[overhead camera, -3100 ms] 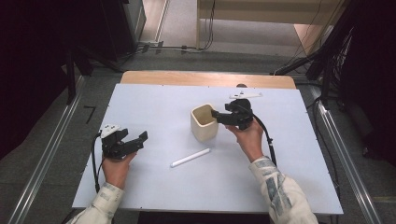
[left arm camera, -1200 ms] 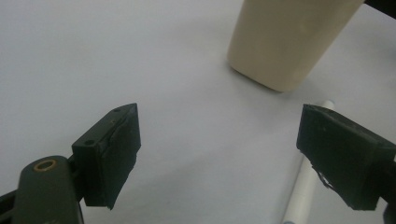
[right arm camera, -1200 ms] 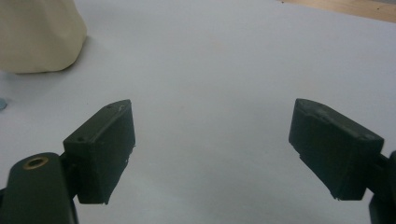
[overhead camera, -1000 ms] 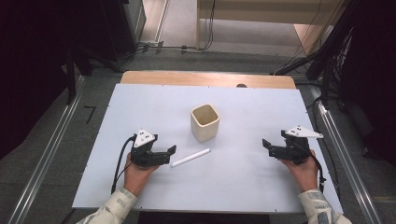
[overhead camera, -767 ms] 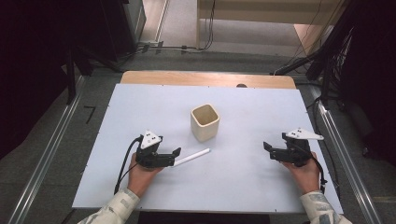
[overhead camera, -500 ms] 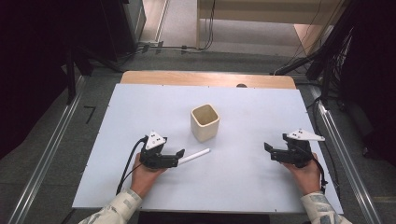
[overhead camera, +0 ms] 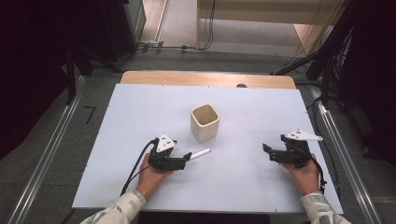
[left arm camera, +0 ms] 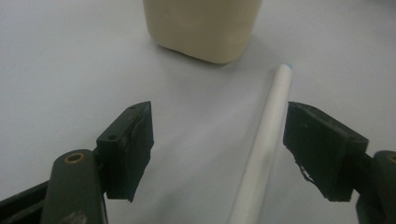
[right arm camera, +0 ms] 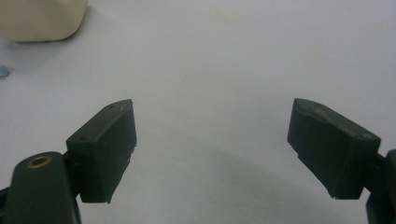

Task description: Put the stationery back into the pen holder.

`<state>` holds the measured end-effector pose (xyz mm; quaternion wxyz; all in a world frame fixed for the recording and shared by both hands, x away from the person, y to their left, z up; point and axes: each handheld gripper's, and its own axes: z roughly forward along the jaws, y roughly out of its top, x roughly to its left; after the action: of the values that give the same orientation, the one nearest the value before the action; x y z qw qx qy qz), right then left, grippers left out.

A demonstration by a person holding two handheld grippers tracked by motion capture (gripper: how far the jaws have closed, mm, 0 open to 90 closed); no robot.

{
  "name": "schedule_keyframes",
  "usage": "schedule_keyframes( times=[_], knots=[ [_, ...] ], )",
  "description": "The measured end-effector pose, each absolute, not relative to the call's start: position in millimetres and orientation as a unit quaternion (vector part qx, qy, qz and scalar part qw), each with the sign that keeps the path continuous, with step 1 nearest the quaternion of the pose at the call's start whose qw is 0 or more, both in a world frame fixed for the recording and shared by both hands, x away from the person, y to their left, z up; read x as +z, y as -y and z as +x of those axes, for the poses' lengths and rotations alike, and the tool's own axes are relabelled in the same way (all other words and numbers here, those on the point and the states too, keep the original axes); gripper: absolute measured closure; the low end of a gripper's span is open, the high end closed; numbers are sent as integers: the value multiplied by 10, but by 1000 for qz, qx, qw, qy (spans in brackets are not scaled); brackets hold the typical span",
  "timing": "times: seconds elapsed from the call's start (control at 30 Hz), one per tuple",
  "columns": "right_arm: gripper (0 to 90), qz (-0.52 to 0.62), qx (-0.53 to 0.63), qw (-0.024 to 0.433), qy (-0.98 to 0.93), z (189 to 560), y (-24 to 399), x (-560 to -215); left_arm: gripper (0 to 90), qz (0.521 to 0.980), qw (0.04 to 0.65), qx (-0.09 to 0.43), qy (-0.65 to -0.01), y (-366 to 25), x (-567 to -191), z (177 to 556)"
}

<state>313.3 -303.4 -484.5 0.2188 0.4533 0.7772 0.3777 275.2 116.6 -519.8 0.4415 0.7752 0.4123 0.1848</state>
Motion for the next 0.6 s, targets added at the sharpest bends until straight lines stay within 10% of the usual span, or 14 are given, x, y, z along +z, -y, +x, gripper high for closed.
schedule_keyframes(
  times=[0.6],
  knots=[
    [139,455,377,213,-778,3138,3032,-4853,337,790,442,156,-395,-1040,-5222,2799]
  ],
)
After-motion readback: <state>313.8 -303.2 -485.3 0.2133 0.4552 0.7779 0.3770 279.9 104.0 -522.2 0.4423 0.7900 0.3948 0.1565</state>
